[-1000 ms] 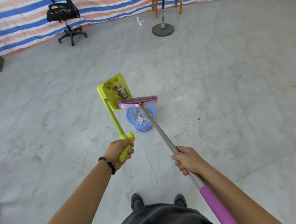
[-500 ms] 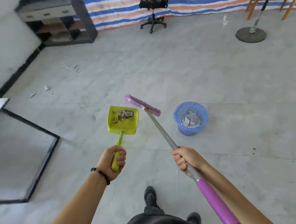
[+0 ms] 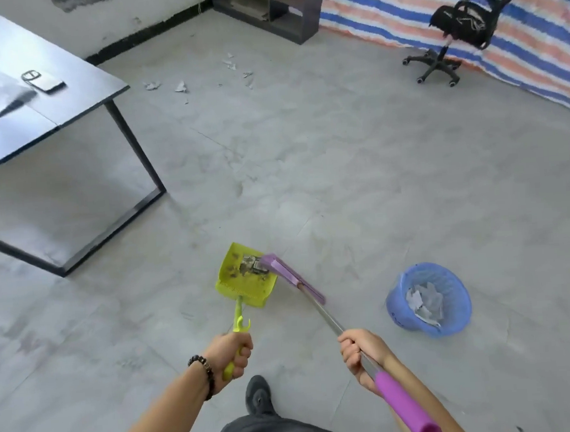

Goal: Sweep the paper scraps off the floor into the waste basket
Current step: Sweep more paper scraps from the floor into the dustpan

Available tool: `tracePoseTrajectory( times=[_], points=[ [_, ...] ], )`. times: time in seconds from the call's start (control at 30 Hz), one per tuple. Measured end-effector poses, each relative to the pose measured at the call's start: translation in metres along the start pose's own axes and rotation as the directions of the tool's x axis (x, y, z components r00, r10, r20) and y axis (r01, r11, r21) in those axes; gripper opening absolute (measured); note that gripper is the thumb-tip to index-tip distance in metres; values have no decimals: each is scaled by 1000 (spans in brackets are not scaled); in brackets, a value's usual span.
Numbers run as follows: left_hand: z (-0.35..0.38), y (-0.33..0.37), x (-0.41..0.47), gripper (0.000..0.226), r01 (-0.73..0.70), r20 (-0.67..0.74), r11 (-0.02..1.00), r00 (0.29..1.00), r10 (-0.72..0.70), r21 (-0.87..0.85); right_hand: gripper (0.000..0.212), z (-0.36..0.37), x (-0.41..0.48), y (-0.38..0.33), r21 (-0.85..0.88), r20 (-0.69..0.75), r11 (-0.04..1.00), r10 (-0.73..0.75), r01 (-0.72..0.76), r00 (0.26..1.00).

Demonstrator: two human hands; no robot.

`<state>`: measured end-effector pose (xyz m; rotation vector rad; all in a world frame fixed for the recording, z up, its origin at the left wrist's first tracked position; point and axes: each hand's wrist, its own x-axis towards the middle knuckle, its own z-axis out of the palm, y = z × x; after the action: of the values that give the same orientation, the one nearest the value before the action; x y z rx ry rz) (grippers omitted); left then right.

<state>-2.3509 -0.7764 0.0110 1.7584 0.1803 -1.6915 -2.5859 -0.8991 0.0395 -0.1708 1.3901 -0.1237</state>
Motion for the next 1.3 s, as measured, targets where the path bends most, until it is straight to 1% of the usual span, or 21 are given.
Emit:
tracePoseTrajectory(
  times=[0.1, 0.2, 0.33, 0.43, 0.57, 0.7, 0.8, 0.83, 0.93, 1.1, 1.2, 1.3],
  points=[
    [-18, 31, 15, 23, 28, -13, 999, 1000, -29, -37, 36, 38, 8, -32, -3, 3, 1000, 12, -12, 1000],
    [-24, 73, 28, 24, 46, -13, 996, 999, -47, -74, 36, 67, 14, -64, -36, 18, 999, -7, 8, 1000],
    [-18, 145, 57, 26, 9, -14, 997, 1000, -11, -81, 35, 99, 33, -118, -71, 41, 996, -50, 52, 998],
    [-9, 205, 82, 24, -30, -28, 998, 999, 29, -55, 39, 122, 58, -168, -113, 73, 993, -34, 42, 997],
    [4, 301, 121, 21, -95, -66, 995, 994, 93, -39, 43, 162, 103, -252, -183, 106, 983, -8, 28, 994],
    [15, 403, 137, 17, -122, -154, 992, 982, 113, -44, 42, 217, 127, -350, -224, 129, 974, -8, 37, 992],
    [20, 478, 145, 18, -169, -175, 979, 973, 147, -113, 41, 266, 140, -423, -301, 166, 952, 2, 49, 986],
    [19, 500, 148, 18, -170, -189, 975, 972, 142, -144, 40, 283, 144, -446, -323, 155, 945, 1, 50, 988],
    [11, 554, 159, 18, -189, -208, 956, 968, 143, -223, 37, 336, 157, -501, -439, 128, 895, -28, 82, 991],
    [-18, 640, 205, 19, -220, -220, 931, 963, 158, -292, 31, 421, 198, -581, -590, 98, 795, -104, 142, 990],
    [-47, 698, 246, 21, -241, -228, 922, 958, 175, -302, 29, 481, 233, -632, -651, 86, 740, -145, 166, 986],
    [-76, 766, 283, 21, -244, -219, 915, 959, 179, -321, 29, 548, 260, -685, -679, 67, 711, -188, 183, 980]
  ],
)
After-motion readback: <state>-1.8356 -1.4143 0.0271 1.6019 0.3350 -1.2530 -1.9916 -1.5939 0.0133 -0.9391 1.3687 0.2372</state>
